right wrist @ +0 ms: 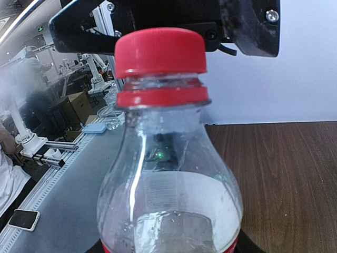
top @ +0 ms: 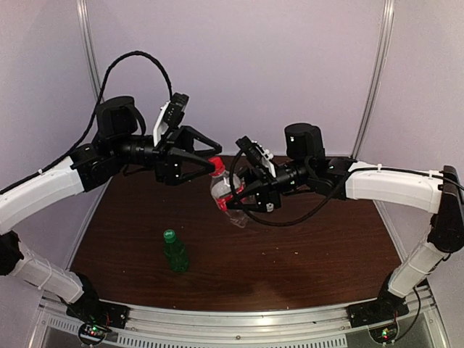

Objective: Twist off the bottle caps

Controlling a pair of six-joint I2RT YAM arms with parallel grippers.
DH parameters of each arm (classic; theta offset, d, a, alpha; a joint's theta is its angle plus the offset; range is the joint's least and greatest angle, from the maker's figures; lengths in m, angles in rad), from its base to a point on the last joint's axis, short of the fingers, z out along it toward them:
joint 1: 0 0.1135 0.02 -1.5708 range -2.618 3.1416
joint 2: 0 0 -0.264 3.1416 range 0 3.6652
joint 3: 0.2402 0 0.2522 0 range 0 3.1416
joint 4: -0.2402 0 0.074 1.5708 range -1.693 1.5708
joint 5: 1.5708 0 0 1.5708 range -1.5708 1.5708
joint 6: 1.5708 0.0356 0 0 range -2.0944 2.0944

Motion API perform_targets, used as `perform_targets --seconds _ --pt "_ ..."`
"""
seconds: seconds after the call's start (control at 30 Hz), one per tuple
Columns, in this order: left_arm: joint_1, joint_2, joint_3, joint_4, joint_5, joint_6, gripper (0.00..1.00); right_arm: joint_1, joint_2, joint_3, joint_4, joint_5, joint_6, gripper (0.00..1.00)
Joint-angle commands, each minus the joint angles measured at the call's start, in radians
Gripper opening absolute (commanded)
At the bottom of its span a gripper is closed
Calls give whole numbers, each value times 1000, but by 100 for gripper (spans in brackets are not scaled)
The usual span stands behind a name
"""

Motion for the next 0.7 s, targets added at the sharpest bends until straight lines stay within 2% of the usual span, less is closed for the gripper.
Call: perform_targets --seconds 0.0,0.13,0.33,0.53,0.67 --pt "3 33 -4 70 55 -11 63 -2 14 34 52 -61 26 37" --pt "3 43 -7 79 61 -24 52 -2 14 35 58 -56 26 37" --pt "3 46 -7 76 45 -34 41 -2 7 32 58 -13 26 35" --pt "3 36 1 67 -39 -65 26 -3 -5 36 13 120 24 35" --pt "2 30 8 72 -168 -132 23 -2 -18 30 -6 271 12 35"
